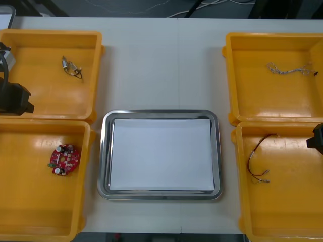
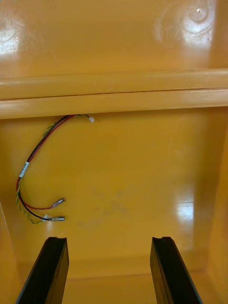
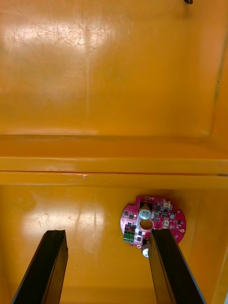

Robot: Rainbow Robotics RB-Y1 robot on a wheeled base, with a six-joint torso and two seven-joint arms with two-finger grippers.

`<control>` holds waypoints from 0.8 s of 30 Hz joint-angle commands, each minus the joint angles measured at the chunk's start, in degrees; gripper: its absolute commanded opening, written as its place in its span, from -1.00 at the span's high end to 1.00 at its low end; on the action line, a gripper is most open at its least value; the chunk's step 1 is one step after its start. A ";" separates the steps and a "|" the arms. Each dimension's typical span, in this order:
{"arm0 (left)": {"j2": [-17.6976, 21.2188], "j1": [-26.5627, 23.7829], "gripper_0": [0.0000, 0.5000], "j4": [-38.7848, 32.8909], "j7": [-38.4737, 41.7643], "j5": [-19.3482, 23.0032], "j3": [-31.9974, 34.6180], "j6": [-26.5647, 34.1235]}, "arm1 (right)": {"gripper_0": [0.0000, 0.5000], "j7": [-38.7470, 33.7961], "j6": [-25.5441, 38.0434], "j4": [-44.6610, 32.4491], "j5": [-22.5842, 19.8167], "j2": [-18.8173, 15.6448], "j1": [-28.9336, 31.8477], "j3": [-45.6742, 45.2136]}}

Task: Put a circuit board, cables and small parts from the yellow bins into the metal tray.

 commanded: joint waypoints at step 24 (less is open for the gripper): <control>0.97 0.68 -1.00 -1.62 -2.88 -0.18 0.74 0.35 | -1.00 0.85 -0.37 -1.61 -0.34 0.53 -1.27 -1.09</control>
